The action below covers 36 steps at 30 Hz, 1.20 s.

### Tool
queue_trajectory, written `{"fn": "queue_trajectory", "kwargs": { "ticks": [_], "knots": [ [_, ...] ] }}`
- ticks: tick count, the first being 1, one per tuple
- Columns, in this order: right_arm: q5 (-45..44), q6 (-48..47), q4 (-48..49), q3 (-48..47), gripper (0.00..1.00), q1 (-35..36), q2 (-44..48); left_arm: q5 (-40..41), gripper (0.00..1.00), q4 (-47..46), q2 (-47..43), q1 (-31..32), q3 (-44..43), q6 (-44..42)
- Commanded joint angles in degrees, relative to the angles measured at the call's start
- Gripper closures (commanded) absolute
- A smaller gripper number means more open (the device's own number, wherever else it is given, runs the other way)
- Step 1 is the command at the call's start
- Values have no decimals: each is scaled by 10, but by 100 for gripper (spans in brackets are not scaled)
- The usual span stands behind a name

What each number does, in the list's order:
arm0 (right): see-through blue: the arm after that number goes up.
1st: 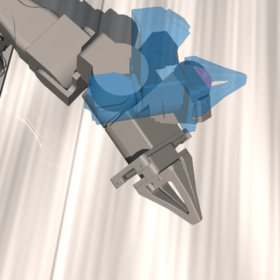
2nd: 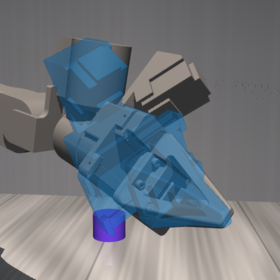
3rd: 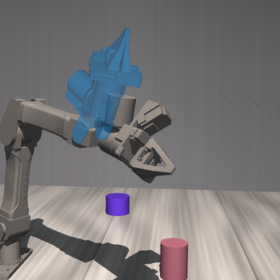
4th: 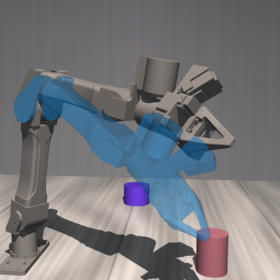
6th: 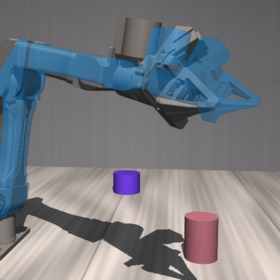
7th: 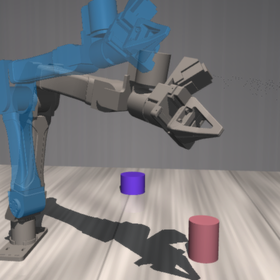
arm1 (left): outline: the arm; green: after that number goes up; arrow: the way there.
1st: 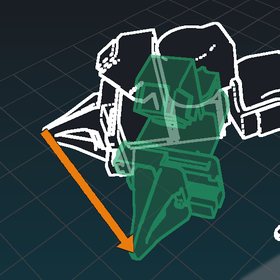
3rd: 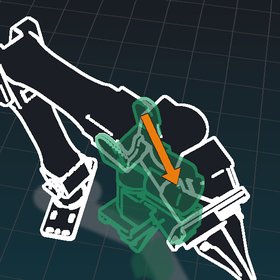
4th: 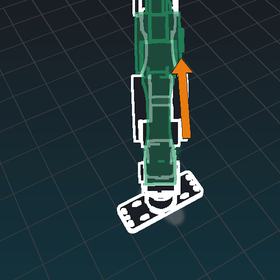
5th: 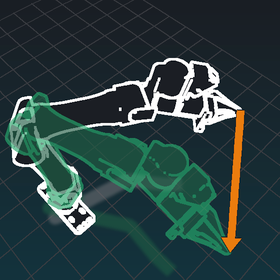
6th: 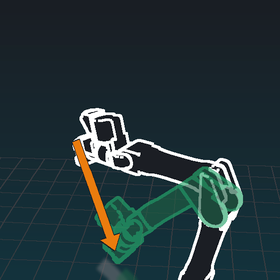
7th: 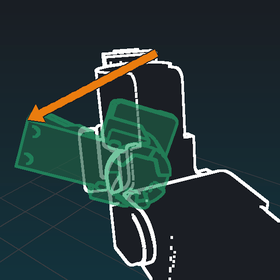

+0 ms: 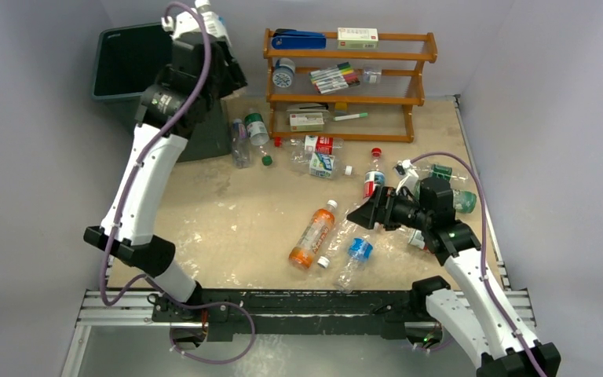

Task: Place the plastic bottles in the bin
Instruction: Place the plastic bottle in the trash bin.

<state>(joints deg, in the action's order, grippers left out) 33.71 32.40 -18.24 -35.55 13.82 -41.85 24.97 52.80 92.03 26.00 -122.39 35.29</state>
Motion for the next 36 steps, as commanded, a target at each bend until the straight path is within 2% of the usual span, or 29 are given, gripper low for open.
{"fn": "queue_trajectory", "kwargs": {
  "ticks": [1,8,13,20,23,27,32,36],
  "knots": [
    [19,3,19,17,0,2,3,-100,37,-36,32,-94,-59,-26],
    [19,1,21,17,0,2,-1,-268,37,-137,70,-227,-59,34],
    [23,0,24,20,0,2,-10,-319,37,-205,102,-261,-61,64],
    [18,-7,15,18,0,2,-11,-311,35,-207,136,-285,-71,45],
    [19,-3,20,24,0,2,-11,-287,28,-195,136,-288,-68,20],
    [20,-2,25,27,0,1,-14,-258,22,-177,127,-291,-64,-6],
    [21,-1,32,32,0,2,-22,-241,20,-156,103,-291,-56,-18],
    [20,2,36,35,0,2,-23,-262,20,-148,62,-289,-21,-19]
  ]
}}
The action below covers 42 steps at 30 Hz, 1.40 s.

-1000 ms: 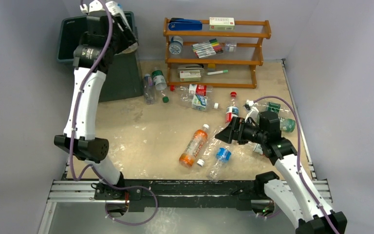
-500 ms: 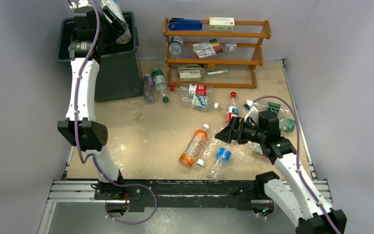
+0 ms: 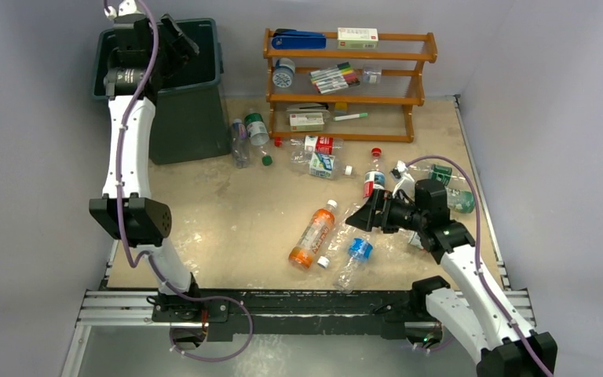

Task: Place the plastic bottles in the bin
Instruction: Place the plastic bottle in the trash bin, then pick up the plastic bottle at the center of the board.

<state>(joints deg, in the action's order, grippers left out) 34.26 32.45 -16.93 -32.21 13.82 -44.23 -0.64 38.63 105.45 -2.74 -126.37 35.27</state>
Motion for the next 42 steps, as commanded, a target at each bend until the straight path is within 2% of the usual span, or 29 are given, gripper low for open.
{"fn": "queue_trajectory", "kwargs": {
  "ticks": [1,6,15,21,27,37,42],
  "knots": [
    [14,2,23,3,0,2,1,-13,20,-9,-87,0,38,-17],
    [12,6,33,14,0,2,-4,-6,19,-47,-183,46,167,-1],
    [-41,29,30,25,0,2,-9,60,19,-46,-279,214,318,12],
    [-49,44,39,39,0,2,5,98,19,-52,-321,304,426,25],
    [-38,52,53,47,0,2,8,125,19,-65,-336,373,513,37],
    [-32,58,56,63,0,2,22,117,20,-131,-311,525,626,41],
    [-31,61,54,66,0,2,29,97,20,-181,-297,558,680,21]
  ]
}}
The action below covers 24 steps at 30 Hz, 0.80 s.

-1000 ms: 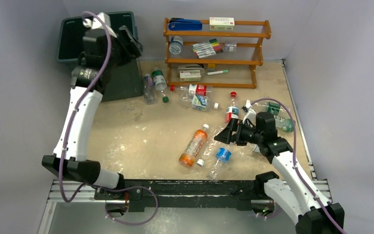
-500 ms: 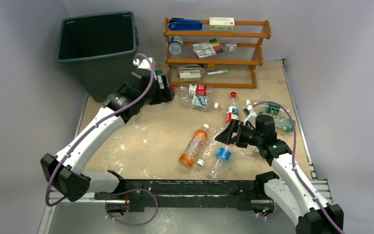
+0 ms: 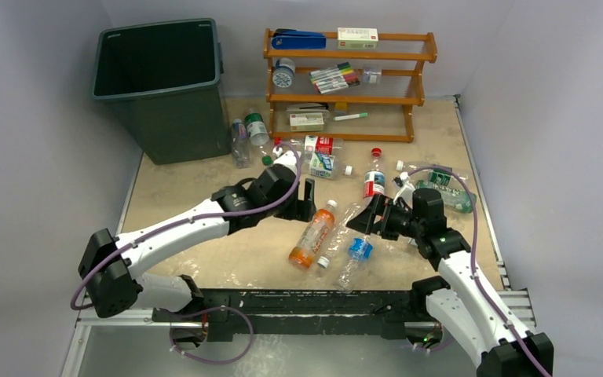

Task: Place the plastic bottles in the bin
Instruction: Pick up the plastic bottle at the center of the board.

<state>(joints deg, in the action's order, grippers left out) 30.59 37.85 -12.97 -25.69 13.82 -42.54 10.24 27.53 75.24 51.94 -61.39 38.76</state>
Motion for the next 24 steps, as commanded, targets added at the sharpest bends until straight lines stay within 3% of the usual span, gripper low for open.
{"fn": "queue_trajectory", "kwargs": {
  "ticks": [1,14,24],
  "knots": [
    [5,7,14,2,0,2,14,-20,20,-80,5,13,40,-17],
    [8,13,18,16,0,2,26,-74,19,-166,78,50,107,-60],
    [12,12,24,23,0,2,23,-26,20,-172,130,74,110,-58]
  ]
}}
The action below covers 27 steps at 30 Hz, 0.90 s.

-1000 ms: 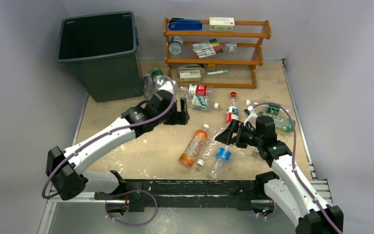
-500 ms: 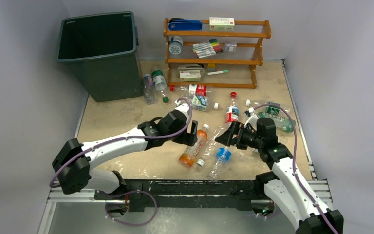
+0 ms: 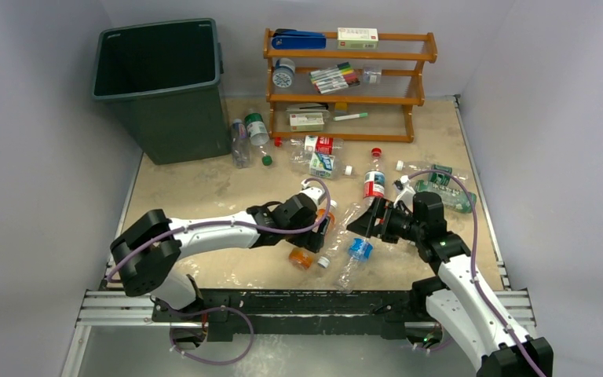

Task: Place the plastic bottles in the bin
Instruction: Pick up the plastic bottle at the center of the board.

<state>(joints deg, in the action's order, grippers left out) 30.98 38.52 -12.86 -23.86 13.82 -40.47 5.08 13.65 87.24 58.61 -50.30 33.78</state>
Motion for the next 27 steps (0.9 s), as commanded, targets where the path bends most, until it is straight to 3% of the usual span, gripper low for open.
{"fn": "queue_trajectory", "kwargs": {
  "ticks": [1,4,11,27],
  "knots": [
    [8,5,25,4,0,2,2,29,20,-35,15,9,0,-7],
    [9,6,27,6,0,1,0,43,23,-34,30,13,-3,-3],
    [9,6,27,9,0,1,1,59,46,-20,46,15,-18,0],
    [9,6,31,11,0,2,0,121,47,90,-29,15,-109,-28]
  ]
}}
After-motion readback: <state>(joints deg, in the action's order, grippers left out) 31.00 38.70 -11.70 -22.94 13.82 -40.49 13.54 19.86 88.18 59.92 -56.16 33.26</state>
